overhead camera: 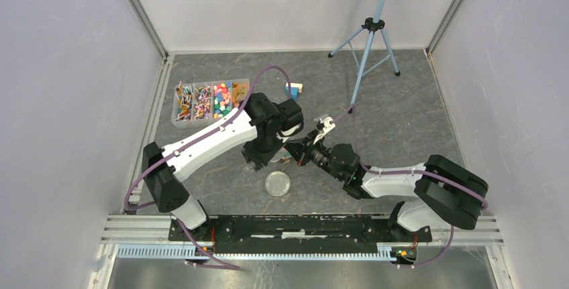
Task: Pack the candies
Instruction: Place the fake candies in the packing bottle.
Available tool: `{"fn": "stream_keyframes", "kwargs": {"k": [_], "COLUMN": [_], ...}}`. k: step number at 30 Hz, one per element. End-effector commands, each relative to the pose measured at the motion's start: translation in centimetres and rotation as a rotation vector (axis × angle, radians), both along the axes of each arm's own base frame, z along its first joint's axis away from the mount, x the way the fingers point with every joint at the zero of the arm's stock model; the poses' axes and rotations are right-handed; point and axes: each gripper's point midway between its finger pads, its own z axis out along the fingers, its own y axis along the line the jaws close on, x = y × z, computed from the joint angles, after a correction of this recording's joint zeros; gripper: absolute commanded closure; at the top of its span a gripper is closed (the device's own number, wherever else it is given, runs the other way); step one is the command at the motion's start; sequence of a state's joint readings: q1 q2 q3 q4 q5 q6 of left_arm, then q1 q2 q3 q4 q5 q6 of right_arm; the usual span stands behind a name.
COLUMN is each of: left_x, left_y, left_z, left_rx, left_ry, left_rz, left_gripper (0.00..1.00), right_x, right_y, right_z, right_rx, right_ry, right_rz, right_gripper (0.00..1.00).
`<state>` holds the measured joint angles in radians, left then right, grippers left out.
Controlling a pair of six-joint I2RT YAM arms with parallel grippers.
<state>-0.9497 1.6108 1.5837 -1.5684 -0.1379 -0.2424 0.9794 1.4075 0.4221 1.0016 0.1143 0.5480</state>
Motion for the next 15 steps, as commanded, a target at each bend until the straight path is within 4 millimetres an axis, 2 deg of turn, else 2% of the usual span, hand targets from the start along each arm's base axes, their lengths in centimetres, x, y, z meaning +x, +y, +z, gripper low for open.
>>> {"fn": "stream_keyframes", "kwargs": {"k": [1, 10, 15], "left_x": [-0.7, -0.4, -0.2], "left_y": [0.5, 0.5, 0.5], "left_z": [1.7, 1.6, 1.5], "left_rx": [0.006, 0.014, 0.026], "left_ry": [0.000, -0.012, -0.016], "left_rz": [0.039, 0.043, 0.046], "left_gripper": [0.98, 0.98, 0.98], "right_x": [0.1, -0.3, -0.5], "right_y": [0.9, 1.6, 2.0], "right_z": [1.8, -1.2, -2.1], "right_rx": [0.106, 0.067, 0.056], "right_ry": [0.010, 0.083, 0.103], "right_rz": [0.019, 0.050, 0.068], "right_gripper": [1.00, 1.00, 1.00]}}
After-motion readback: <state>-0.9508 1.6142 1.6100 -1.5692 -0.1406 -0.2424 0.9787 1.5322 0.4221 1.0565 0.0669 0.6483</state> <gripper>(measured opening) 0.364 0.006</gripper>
